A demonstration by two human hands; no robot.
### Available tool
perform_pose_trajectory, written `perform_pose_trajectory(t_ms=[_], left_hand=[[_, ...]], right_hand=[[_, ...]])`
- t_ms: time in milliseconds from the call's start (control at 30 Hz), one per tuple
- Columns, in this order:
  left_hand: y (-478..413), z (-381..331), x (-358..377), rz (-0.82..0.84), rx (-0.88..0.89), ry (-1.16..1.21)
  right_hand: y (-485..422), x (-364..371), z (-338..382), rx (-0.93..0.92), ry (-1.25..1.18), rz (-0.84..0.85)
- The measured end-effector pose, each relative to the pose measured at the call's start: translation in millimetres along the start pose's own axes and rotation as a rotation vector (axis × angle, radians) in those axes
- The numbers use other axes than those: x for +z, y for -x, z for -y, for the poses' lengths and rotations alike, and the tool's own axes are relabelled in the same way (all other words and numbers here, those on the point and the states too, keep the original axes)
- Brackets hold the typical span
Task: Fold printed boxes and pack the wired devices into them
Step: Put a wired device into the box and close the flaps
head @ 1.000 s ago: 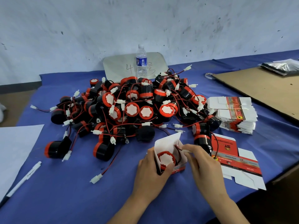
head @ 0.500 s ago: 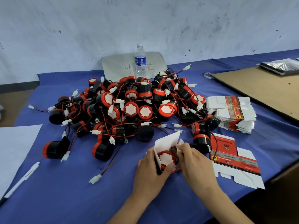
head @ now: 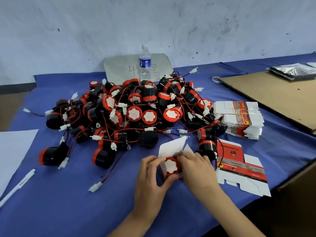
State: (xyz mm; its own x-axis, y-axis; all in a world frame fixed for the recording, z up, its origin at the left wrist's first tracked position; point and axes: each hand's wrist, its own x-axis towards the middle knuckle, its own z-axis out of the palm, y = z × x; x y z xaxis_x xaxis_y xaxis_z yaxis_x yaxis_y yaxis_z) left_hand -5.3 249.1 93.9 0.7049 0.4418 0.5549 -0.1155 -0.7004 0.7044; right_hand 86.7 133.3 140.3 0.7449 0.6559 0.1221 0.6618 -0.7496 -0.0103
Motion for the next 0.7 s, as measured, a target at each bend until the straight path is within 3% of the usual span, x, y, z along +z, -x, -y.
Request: perform_pose_trajectory(t_ms=[67, 133, 267, 467, 600, 700], left_hand=[[1, 0, 2, 0.046, 0.078, -0.066], [1, 2, 5, 0.057, 0.191, -0.165], [1, 8, 11, 0.031, 0.269, -0.332], [2, 7, 11, 0.091, 0.272, -0.363], [3, 6, 10, 0.133, 0.223, -0.311], [2, 5, 9, 0.156, 0.217, -0.292]], right_hand=[[6, 7, 0, 0.014, -0.116, 0.081], [15, 11, 4, 0.006, -0.221, 0.043], [25, 26, 10, 0.005, -0.386, -0.294], [30, 38, 19, 0.183, -0.947, -0.415], [36, 39, 19, 0.164, -0.894, -0.563], [41, 36, 15, 0.098, -0.686, -0.588]])
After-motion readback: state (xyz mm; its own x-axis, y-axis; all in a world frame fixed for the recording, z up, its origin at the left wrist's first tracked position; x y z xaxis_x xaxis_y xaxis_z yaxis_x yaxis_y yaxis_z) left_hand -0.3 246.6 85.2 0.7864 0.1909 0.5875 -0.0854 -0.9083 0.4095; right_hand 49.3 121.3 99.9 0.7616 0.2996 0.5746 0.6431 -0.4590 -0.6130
